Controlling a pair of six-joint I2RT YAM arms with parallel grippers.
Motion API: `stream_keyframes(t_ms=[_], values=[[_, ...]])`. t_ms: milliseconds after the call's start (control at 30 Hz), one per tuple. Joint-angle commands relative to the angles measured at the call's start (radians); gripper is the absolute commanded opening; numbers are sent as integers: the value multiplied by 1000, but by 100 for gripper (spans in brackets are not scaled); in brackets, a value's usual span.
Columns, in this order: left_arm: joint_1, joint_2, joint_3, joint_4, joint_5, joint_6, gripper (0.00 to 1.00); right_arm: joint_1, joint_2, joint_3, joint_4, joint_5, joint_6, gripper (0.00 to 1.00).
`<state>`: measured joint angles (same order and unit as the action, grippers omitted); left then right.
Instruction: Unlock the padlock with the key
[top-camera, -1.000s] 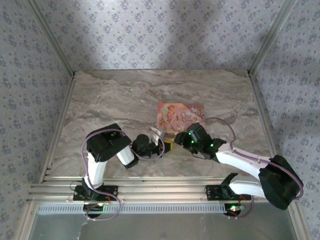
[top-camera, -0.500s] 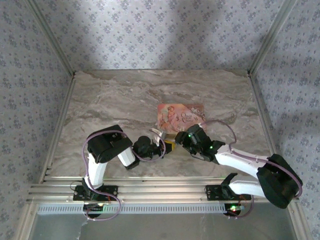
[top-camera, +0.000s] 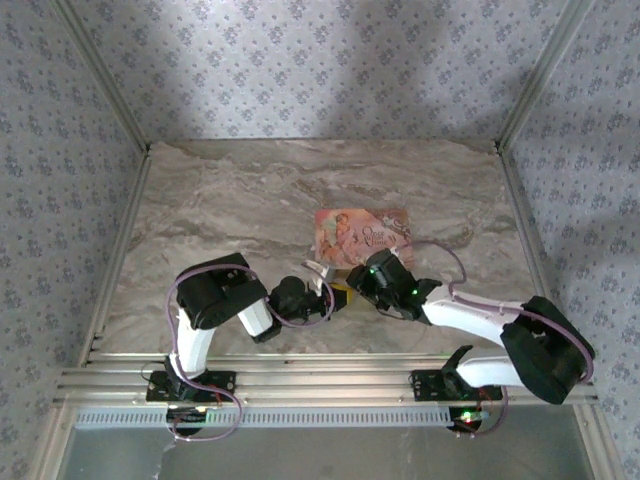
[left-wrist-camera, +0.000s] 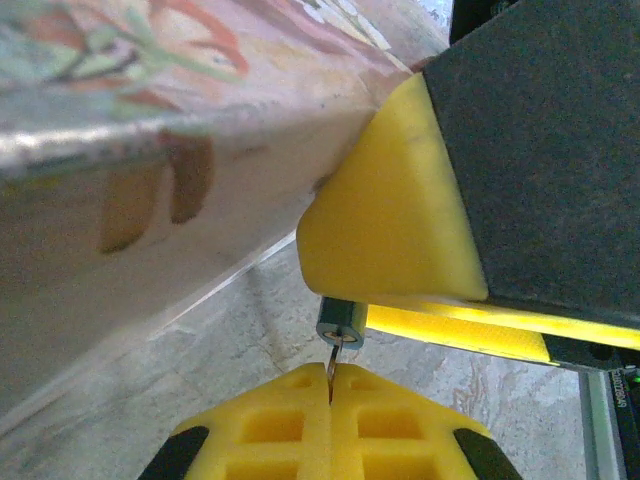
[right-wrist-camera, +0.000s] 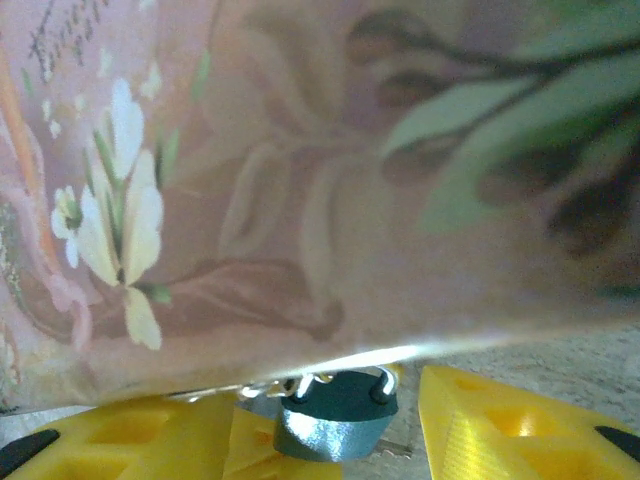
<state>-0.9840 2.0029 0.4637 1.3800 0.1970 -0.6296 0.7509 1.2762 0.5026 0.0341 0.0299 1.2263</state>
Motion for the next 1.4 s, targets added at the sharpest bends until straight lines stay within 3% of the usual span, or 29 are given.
stream_keyframes(t_ms=[0,467,700,967,1167,1367], values=[[-19,-37,4,8,-5,7,0,4,14,40,-35,5,-3,51],[-33,-49,-2,10,-4,33,0,3,18,59,-83,-10,-2,23],[-33,-86,-19,-2,-4,51,0,0,2,51,-64,-20,-7,0],[-25,-163,-32,-63,8,32,19,-17,-28,7,-10,-43,1,0],[42,-147,-89,27,34,-148,35,-37,-57,-4,-2,-61,4,0],[47,-142,-82,28,103,-222,36,-59,-66,-4,9,-97,2,0]])
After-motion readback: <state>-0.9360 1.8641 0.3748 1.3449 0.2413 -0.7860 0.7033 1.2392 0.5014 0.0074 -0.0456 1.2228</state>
